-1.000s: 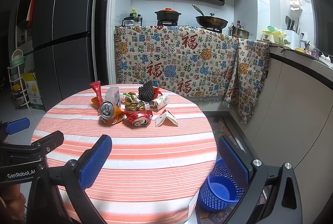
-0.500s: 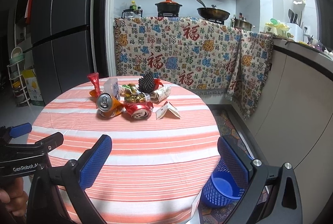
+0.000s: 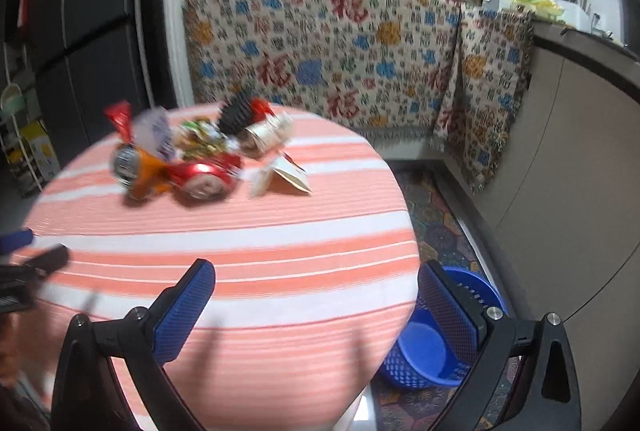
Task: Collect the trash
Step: 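Grasp the crushed orange can with the left tool while the right tool grasps the white paper packet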
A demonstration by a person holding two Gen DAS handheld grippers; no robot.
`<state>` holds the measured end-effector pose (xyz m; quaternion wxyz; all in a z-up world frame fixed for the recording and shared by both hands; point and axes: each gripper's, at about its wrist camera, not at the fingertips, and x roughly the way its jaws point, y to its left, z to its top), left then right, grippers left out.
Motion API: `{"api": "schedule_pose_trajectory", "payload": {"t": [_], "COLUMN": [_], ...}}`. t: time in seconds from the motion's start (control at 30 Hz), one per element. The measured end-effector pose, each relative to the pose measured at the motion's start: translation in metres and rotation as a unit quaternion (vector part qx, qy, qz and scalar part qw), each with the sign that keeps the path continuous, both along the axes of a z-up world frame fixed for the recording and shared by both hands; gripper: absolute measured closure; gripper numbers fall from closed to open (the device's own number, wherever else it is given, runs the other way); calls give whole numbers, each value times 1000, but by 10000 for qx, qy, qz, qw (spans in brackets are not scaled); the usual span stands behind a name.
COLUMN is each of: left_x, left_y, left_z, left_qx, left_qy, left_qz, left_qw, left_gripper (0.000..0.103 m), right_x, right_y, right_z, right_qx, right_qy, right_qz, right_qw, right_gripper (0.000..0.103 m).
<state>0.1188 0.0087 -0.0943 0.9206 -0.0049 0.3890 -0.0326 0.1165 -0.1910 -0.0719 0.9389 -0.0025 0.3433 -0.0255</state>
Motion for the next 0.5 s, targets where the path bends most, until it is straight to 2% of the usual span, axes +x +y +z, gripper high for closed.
{"api": "schedule_pose_trajectory", "payload": {"t": [0.17, 0.33, 0.4, 0.5], "left_x": [27, 58, 73, 96], "left_y": [10, 1, -8, -22], "left_z": [3, 8, 9, 2], "left_qx": [-122, -185, -56, 379], "left_qy": [-46, -201, -300, -388], "left_qz": [-62, -325, -512, -776], "left_qw": [9999, 9991, 9982, 9955], "left_gripper": [0, 0, 0, 0], "right_x": [29, 36, 39, 42], "right_y": [-16, -19, -18, -16], "right_z": [-20, -31, -34, -37], "right_qx": [146, 448, 434, 452], "right_qy": [335, 464, 492, 526], "right_qz": [107, 193, 194, 178], "right_qw": [9993, 9977, 9977, 9974], "right_gripper": [0, 0, 0, 0]}}
